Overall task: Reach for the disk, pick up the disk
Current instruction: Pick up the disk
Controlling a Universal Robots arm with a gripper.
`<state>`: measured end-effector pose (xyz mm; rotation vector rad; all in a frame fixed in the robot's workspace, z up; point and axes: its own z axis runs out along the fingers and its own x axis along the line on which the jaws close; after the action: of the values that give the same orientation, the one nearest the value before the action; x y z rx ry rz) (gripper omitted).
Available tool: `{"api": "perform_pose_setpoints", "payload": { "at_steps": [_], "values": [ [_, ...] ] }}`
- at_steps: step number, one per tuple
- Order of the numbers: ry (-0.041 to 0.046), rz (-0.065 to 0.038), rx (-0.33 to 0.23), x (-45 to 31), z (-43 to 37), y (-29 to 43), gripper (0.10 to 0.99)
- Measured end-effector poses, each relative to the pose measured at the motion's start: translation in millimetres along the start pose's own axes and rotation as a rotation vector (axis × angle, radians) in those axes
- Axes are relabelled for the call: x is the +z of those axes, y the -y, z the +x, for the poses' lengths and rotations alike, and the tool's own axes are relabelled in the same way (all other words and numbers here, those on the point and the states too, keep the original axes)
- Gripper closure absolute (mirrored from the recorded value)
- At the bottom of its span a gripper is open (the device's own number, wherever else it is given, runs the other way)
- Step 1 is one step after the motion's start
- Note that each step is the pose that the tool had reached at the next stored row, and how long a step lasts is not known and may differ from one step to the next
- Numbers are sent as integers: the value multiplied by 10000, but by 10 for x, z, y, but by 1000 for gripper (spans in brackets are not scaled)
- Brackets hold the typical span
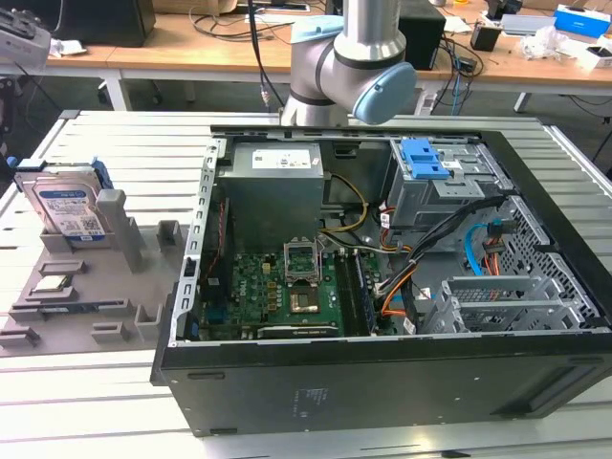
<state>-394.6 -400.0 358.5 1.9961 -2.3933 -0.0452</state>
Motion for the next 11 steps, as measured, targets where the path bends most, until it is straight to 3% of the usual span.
{"api": "perform_pose_setpoints", "payload": {
  "at_steps": [11],
  "values": [
    [-69,0,-1804,0,0,0,984]
  ]
}}
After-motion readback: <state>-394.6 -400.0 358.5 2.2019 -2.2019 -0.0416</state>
